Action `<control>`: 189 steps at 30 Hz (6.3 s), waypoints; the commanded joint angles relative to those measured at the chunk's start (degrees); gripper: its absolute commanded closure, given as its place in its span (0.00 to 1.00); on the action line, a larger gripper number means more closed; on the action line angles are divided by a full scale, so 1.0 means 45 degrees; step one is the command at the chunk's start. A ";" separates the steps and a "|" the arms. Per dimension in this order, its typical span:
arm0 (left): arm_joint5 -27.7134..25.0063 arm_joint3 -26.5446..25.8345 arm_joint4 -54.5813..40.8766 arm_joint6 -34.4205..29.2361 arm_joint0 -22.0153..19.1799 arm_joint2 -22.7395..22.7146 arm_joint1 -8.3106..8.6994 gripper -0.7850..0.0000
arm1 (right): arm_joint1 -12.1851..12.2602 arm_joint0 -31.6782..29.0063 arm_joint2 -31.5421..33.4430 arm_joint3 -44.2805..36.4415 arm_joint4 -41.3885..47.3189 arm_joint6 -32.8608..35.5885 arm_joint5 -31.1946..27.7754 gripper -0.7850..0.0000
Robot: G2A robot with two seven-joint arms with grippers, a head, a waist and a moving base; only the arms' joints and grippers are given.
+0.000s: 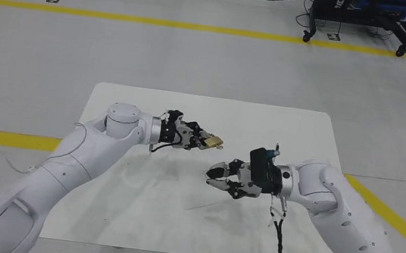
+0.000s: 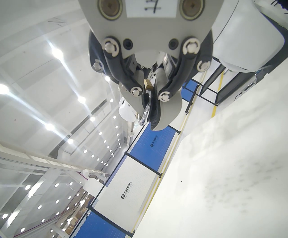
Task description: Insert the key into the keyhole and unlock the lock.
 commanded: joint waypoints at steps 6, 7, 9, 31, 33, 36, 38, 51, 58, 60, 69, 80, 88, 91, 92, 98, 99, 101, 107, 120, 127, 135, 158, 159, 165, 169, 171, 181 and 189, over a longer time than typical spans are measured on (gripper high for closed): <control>-0.0402 -0.1019 0.1320 -0.0003 0.0551 -0.0447 0.0240 1.00 | 0.0311 0.0639 0.0023 0.1596 0.1458 0.1359 0.0154 1.00; -0.0382 -0.1097 0.1388 -0.0073 0.0612 -0.0517 0.0262 1.00 | 0.0312 0.0680 -0.0040 0.1716 0.1531 0.1583 0.0312 1.00; -0.0345 -0.1219 0.1514 -0.0111 0.0727 -0.0663 0.0297 1.00 | 0.0289 0.0786 -0.0191 0.1806 0.1804 0.1824 0.0468 1.00; -0.0374 -0.1688 0.2341 -0.0240 0.1464 -0.1766 0.0287 1.00 | -0.0061 0.1784 -0.0982 0.2418 0.1999 0.2442 0.1772 1.00; -0.0832 -0.1728 0.2326 0.0727 0.1656 -0.2079 0.0284 1.00 | -0.0012 0.1575 -0.0715 0.1982 0.1795 0.2031 0.1308 0.16; -0.1454 -0.2104 0.2208 0.1798 0.2079 -0.2473 0.0281 1.00 | 0.0085 0.1160 0.0043 0.0969 0.0638 0.0916 0.0309 0.00; -0.1660 -0.2351 0.2209 0.2056 0.2337 -0.2669 0.0299 1.00 | 0.0110 0.0661 0.0606 0.0149 -0.0401 -0.0273 0.0000 0.00; -0.3310 -0.4702 0.7680 0.3648 0.3735 -0.2521 0.0529 1.00 | 0.0152 0.0710 0.0844 0.0417 -0.1518 0.0552 0.1180 0.00; -0.3350 -0.4957 0.7211 0.2727 0.3966 -0.2853 0.0487 1.00 | 0.0100 0.1194 0.0464 0.1197 -0.2198 0.1637 0.1316 0.00; -0.3369 -0.4905 0.7141 0.2584 0.3979 -0.2940 0.0464 1.00 | 0.0018 0.1470 0.0125 0.1470 -0.2200 0.1911 0.1451 0.00; -0.3353 -0.4756 0.6990 0.2482 0.4112 -0.3316 0.0362 1.00 | -0.0235 0.2140 -0.1037 0.1823 -0.1947 0.2552 0.0912 0.00; -0.3222 -0.4768 0.6853 0.3355 0.4384 -0.3631 0.0159 1.00 | -0.0029 0.0969 -0.0023 0.0488 -0.2576 0.1139 0.1240 0.00; -0.3151 -0.4715 0.6706 0.3483 0.4506 -0.3829 0.0026 1.00 | -0.0090 -0.0198 0.0086 -0.0958 -0.6621 -0.0132 0.4468 0.33; -0.3021 -0.4665 0.6419 0.3790 0.4579 -0.3985 -0.0035 1.00 | -0.0133 -0.0804 0.0121 -0.1356 -0.7613 -0.1353 0.5785 0.50; -0.2968 -0.4656 0.6274 0.3900 0.4610 -0.4030 -0.0061 1.00 | -0.0137 -0.1048 0.0140 -0.1463 -0.7974 -0.1742 0.6180 0.51; -0.2879 -0.4651 0.5984 0.4365 0.4714 -0.4204 -0.0192 1.00 | -0.0162 -0.2214 0.0167 -0.1817 -0.9353 -0.3242 0.7680 0.56; -0.2866 -0.4656 0.5999 0.4372 0.4724 -0.4216 -0.0207 1.00 | -0.0170 -0.2305 0.0154 -0.1815 -0.9468 -0.3261 0.7774 0.56; -0.2848 -0.4657 0.6034 0.4361 0.4740 -0.4247 -0.0236 1.00 | -0.0195 -0.2396 0.0130 -0.1859 -0.9845 -0.3006 0.8129 0.55; -0.2786 -0.4657 0.6213 0.4270 0.4778 -0.4341 -0.0308 1.00 | -0.0304 -0.2400 -0.0015 -0.2000 -1.0487 -0.2432 0.8635 0.55; -0.2625 -0.4648 0.6459 0.4060 0.4861 -0.4601 -0.0442 1.00 | -0.0588 -0.2114 -0.0361 -0.2173 -1.1715 -0.1074 0.9505 0.83; -0.2554 -0.4587 0.6601 0.3980 0.4881 -0.4680 -0.0523 1.00 | -0.0698 -0.2108 -0.0325 -0.2093 -1.1675 -0.0967 0.9451 1.00; -0.2581 -0.4577 0.7025 0.4046 0.4946 -0.4727 -0.0603 1.00 | -0.0765 -0.2246 0.0031 -0.1892 -1.0530 -0.1149 0.8793 1.00; -0.3320 -0.4956 0.8135 0.4426 0.5511 -0.5239 -0.0739 1.00 | -0.1005 -0.1120 0.1039 0.0808 -0.1523 0.0099 0.5114 0.00; -0.3300 -0.4942 0.8052 0.4383 0.5504 -0.5288 -0.0748 1.00 | -0.1011 -0.1116 0.1036 0.0778 -0.1583 0.0097 0.5133 0.00; -0.3295 -0.4801 0.7104 0.3948 0.5521 -0.5735 -0.0790 1.00 | -0.0906 -0.1547 0.1831 0.0679 -0.1549 -0.0807 0.4368 0.00; -0.2797 -0.4746 0.7713 0.3731 0.5405 -0.5628 -0.0790 1.00 | -0.0660 -0.2640 0.3555 0.0272 -0.1633 -0.1797 0.4210 0.00; -0.2552 -0.4758 0.8284 0.3646 0.5330 -0.5390 -0.0807 1.00 | -0.0540 -0.3370 0.4614 -0.0017 -0.1592 -0.2411 0.4158 0.00; 0.0543 -0.3988 1.2445 0.3339 0.4179 -0.2817 -0.1180 1.00 | -0.0390 -0.4690 0.6324 -0.0684 -0.1598 -0.3262 0.4050 0.00; 0.1245 -0.3418 1.3090 0.3590 0.3746 -0.1955 -0.1592 1.00 | -0.0390 -0.4690 0.6324 -0.0684 -0.1598 -0.3262 0.4050 0.00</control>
